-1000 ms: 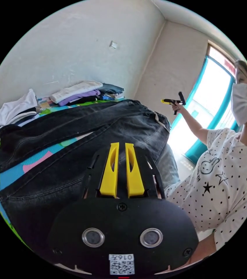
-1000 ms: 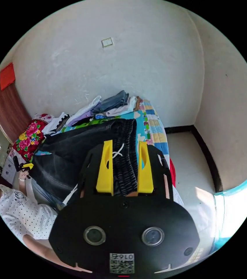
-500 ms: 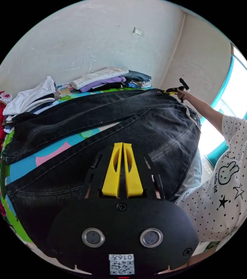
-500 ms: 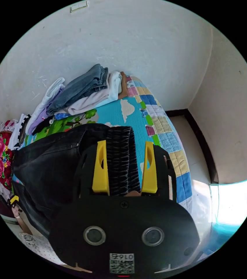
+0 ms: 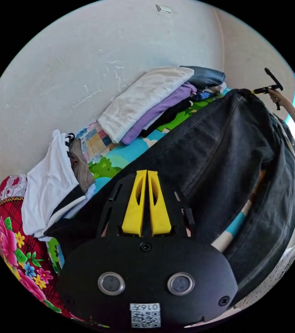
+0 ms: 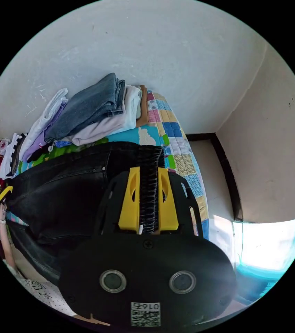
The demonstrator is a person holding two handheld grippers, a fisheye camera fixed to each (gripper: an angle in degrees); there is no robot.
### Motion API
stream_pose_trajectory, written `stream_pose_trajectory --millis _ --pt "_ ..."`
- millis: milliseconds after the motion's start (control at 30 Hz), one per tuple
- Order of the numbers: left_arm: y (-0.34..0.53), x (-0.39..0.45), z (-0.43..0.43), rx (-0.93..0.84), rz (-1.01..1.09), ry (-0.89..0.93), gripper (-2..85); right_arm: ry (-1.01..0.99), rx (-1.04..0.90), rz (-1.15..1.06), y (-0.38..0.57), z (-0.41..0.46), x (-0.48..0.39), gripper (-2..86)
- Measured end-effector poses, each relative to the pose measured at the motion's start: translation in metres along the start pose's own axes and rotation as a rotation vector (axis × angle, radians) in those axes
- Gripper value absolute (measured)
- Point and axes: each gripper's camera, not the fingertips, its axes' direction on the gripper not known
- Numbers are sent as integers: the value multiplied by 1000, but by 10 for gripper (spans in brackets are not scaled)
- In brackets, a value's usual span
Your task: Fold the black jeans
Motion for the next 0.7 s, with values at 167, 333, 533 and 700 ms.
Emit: stream_pose_trajectory --millis 167,333,533,700 --pt "-36 -2 35 -4 118 53 6 29 -17 -75 11 14 -4 101" --pt "-60 -10 37 16 213 41 -9 -164 -36 18 -2 34 19 120" --pt "-92 -43 22 41 201 46 -8 -255 -18 100 -3 59 38 125" --pt "-113 -69 28 6 259 86 22 -302 1 61 -2 58 46 121"
